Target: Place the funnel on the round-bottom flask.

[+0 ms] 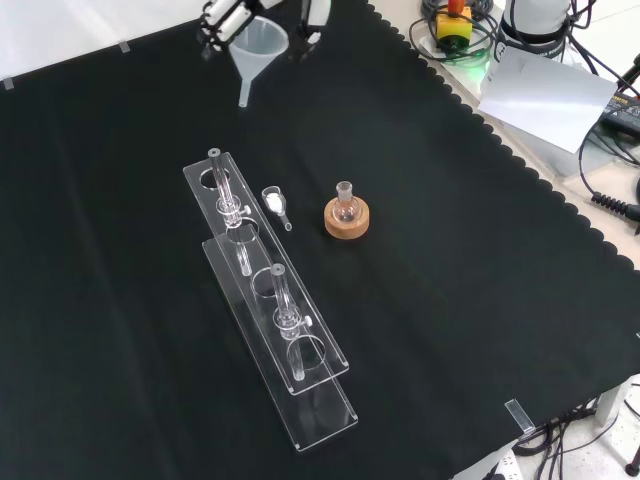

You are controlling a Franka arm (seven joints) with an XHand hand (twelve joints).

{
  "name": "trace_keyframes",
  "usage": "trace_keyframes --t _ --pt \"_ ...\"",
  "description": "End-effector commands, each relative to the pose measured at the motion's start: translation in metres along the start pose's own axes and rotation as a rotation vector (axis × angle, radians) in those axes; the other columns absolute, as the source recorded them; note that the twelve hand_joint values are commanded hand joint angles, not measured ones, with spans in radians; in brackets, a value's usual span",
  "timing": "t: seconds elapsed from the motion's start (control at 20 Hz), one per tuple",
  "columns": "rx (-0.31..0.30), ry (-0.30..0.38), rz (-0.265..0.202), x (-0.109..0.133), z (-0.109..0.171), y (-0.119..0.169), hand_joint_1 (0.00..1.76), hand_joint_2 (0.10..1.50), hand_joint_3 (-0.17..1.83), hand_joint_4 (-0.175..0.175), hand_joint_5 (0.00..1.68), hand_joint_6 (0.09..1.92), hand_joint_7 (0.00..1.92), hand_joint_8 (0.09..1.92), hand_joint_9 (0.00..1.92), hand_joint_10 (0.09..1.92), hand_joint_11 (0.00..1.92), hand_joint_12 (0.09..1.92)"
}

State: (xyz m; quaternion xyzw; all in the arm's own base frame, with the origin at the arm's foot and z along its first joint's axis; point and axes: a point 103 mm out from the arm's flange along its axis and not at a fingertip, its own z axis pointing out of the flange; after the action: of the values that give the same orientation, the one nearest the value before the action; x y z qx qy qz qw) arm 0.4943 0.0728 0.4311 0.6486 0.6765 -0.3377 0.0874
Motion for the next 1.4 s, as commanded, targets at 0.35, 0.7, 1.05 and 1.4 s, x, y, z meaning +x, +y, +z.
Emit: trace_keyframes --t 0.35,0.7,1.05,1.4 --pt "0.053 0.033 -0.001 0.032 0.041 -0.067 0.88 0.75 0.67 0.009 0.68 0.52 0.53 0.60 0.89 0.40 0.71 1.25" --pt "0.080 0.041 -0.035 0.046 0.065 -0.067 0.88 0.75 0.67 0.009 0.68 0.54 0.53 0.60 0.89 0.40 0.71 1.25" --pt "0.118 0.048 -0.079 0.059 0.089 -0.053 0.88 0.75 0.67 0.010 0.69 0.55 0.54 0.60 0.90 0.40 0.71 1.25" --pt "0.144 0.039 -0.111 0.082 0.100 -0.048 0.89 0.75 0.68 0.011 0.68 0.56 0.54 0.60 0.90 0.40 0.71 1.25"
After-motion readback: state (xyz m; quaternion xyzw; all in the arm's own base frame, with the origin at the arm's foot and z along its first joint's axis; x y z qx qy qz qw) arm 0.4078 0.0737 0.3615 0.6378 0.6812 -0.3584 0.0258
